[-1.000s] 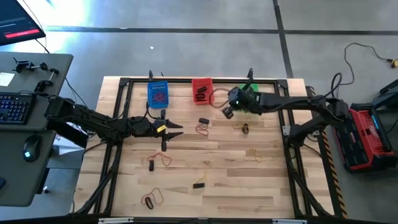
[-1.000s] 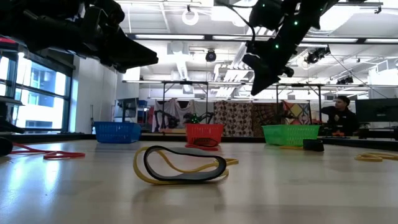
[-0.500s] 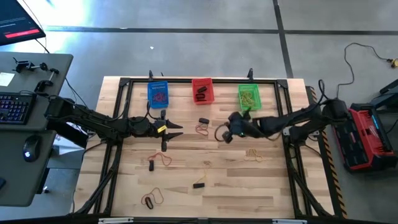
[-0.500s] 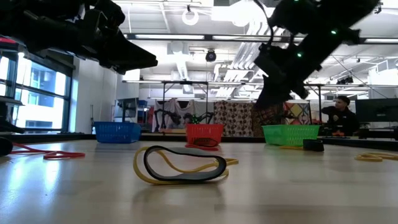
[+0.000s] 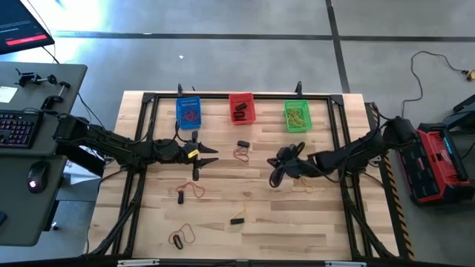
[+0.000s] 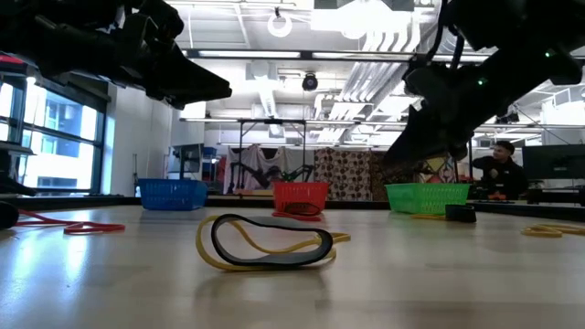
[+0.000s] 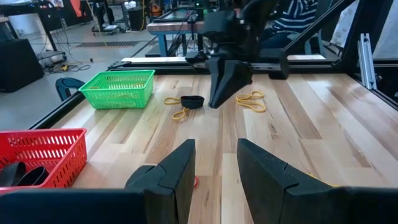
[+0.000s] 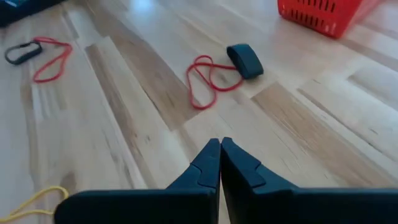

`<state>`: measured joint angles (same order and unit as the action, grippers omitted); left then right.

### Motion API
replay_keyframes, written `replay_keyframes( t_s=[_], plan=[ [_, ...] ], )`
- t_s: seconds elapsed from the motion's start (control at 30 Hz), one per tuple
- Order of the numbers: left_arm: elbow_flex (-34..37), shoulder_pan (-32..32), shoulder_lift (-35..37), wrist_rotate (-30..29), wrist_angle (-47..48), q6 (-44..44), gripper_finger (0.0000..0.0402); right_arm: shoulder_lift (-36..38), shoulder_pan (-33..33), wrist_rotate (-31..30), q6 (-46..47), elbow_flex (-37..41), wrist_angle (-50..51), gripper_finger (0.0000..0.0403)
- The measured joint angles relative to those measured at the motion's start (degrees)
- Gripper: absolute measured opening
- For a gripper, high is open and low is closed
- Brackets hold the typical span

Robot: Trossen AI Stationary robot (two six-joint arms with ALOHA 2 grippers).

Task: Sort rubber bands into baskets
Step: Put the black rubber band into the red bin

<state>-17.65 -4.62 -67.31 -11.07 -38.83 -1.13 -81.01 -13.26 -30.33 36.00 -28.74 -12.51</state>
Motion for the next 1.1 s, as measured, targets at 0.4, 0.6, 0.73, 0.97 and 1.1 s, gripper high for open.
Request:
replay_keyframes(
  t_s=[0.4,0.6,0.73,0.97,1.1],
  plan=[
    [0.0,0.0,0.0,0.0,0.0,0.0,0.0113,0.0,-4.49,-3.47,-1.51,-0.1,-4.56,0.0081],
    [0.0,0.0,0.0,0.01,0.0,-0.01,0.0113,-0.02,-5.58,-4.05,-1.49,-0.12,-5.84,0.0122],
    [0.0,0.0,0.0,0.0,0.0,0.0,0.0113,-0.02,-5.55,-4.21,-1.35,-0.12,-5.82,0.0134],
    [0.0,0.0,0.0,0.02,0.0,0.0,0.0113,-0.02,-5.85,-4.47,-1.53,-0.12,-5.82,0.0136],
    [0.0,0.0,0.0,0.02,0.02,0.44,0.0113,-0.04,-7.6,-7.26,-3.76,-0.81,-4.97,0.0137]
  ],
)
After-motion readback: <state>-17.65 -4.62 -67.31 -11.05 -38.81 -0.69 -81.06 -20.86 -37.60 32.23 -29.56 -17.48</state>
